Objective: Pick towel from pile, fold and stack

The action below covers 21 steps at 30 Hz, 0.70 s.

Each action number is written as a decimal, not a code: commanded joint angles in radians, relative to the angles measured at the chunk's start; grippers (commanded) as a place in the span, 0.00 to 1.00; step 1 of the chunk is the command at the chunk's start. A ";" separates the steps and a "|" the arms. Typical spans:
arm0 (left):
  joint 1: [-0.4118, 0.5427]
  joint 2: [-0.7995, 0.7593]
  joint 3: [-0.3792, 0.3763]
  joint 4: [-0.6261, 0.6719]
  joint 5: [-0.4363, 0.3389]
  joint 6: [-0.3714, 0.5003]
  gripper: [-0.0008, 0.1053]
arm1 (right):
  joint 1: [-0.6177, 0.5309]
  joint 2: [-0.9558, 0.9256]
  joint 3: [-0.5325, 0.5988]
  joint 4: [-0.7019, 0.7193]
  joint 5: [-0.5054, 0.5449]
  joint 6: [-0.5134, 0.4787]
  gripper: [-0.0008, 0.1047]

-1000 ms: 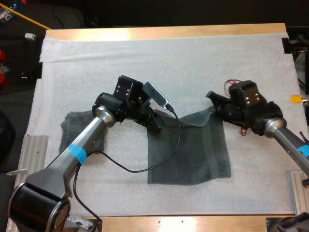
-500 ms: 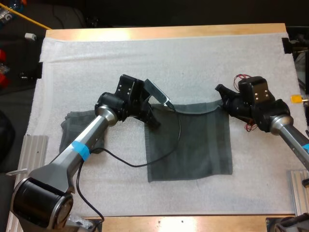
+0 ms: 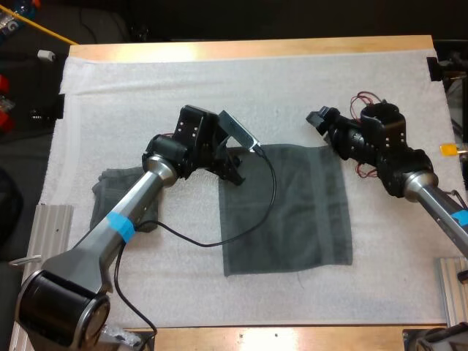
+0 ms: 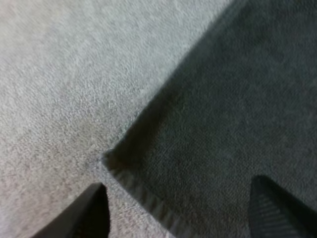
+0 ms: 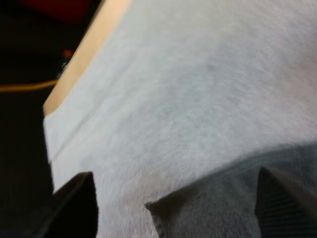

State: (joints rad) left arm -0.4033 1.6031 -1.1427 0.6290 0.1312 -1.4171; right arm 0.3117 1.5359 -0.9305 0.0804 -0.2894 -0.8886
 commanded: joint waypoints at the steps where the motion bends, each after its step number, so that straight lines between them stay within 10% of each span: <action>1: 0.000 -0.038 -0.010 0.012 -0.026 -0.020 0.53 | -0.005 -0.033 -0.002 -0.011 -0.028 -0.086 0.60; 21: 0.000 -0.566 -0.010 0.449 -0.023 -0.234 0.53 | -0.003 -0.519 -0.002 0.750 0.002 -0.560 0.60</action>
State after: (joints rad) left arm -0.4033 1.0417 -1.1433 1.0587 0.1113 -1.6311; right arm 0.3117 1.0257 -0.9305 0.8015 -0.2875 -1.4297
